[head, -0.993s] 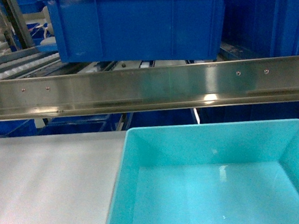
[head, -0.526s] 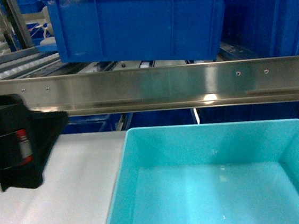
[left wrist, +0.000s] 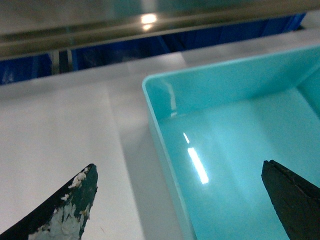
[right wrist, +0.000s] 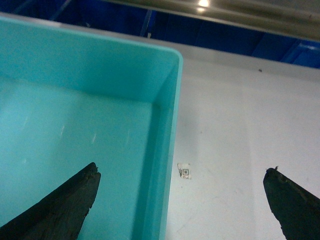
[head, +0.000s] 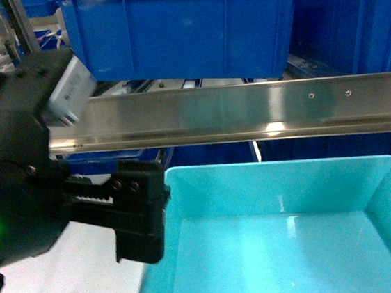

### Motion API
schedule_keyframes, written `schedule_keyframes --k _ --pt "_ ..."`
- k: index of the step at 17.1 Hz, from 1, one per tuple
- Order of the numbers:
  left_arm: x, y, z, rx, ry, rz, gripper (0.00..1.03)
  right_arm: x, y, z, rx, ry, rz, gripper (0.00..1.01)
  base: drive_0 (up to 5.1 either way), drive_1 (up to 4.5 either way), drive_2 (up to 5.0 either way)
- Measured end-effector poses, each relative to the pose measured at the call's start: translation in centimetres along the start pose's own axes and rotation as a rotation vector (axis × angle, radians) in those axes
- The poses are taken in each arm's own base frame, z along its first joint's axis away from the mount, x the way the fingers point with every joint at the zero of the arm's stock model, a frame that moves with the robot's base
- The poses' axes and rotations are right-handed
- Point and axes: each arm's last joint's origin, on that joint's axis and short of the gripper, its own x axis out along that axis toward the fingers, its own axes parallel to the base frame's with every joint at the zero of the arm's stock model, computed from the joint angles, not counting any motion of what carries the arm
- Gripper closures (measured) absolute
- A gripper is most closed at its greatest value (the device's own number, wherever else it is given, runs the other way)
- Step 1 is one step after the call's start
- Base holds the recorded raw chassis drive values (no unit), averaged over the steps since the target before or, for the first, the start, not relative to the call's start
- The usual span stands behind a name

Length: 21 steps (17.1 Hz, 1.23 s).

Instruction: Organize blue bins on left shelf correctly

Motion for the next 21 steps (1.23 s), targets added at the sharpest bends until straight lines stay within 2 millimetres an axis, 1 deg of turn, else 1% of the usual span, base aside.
schedule_keyframes --k 1,5,6,8,10,11,12,15,16,19,20,21 --pt "0.3 -0.1 -0.2 0.003 0.021 0.002 0.05 0.2 -0.1 -0.1 0.002 0.008 0.002 0.03 0.0 0.0 0.0" --pt "3.2 -1.5 -1.4 0.002 0.182 -0.007 0.05 2.1 -0.7 -1.6 0.02 0.083 -0.001 0.03 0.0 0.0 0.0" --pt "3.5 -1.7 -1.9 0.01 0.219 0.005 0.05 2.3 -0.8 -1.9 0.018 0.097 -0.002 0.03 0.0 0.0 0.0" --pt "4.1 -2.3 -3.6 0.013 0.327 0.038 0.05 2.9 -1.0 -2.5 0.019 0.127 -0.002 0.03 0.0 0.0 0.0" --pt "4.4 -1.8 -4.9 -0.104 0.387 0.104 0.05 3.0 -0.5 -3.7 0.006 0.156 0.015 0.03 0.0 0.0 0.0" --pt "4.4 -1.7 -5.1 -0.129 0.389 0.108 0.05 2.9 -0.3 -4.1 -0.001 0.166 0.017 0.03 0.0 0.0 0.0" --pt "4.4 -1.6 -5.3 -0.141 0.399 0.108 0.05 3.0 -0.2 -4.4 0.0 0.178 0.018 0.06 0.0 0.0 0.0" --pt "4.4 -1.2 -6.2 -0.184 0.43 0.133 0.05 3.0 0.0 -4.6 -0.001 0.19 0.021 0.34 0.0 0.0 0.0" --pt "4.4 -1.2 -6.4 -0.192 0.442 0.133 0.07 3.1 0.0 -4.7 -0.003 0.191 0.019 0.43 0.0 0.0 0.0" --pt "4.4 -1.1 -6.4 -0.197 0.442 0.137 0.35 3.0 0.1 -5.0 -0.002 0.202 0.022 0.7 0.0 0.0 0.0" --pt "4.4 -1.2 -6.4 -0.198 0.441 0.132 0.45 2.9 0.1 -5.2 0.001 0.205 0.029 0.8 0.0 0.0 0.0" --pt "4.3 -1.5 -6.3 -0.185 0.43 0.118 0.63 2.8 0.2 -5.4 0.021 0.202 0.053 0.98 0.0 0.0 0.0"
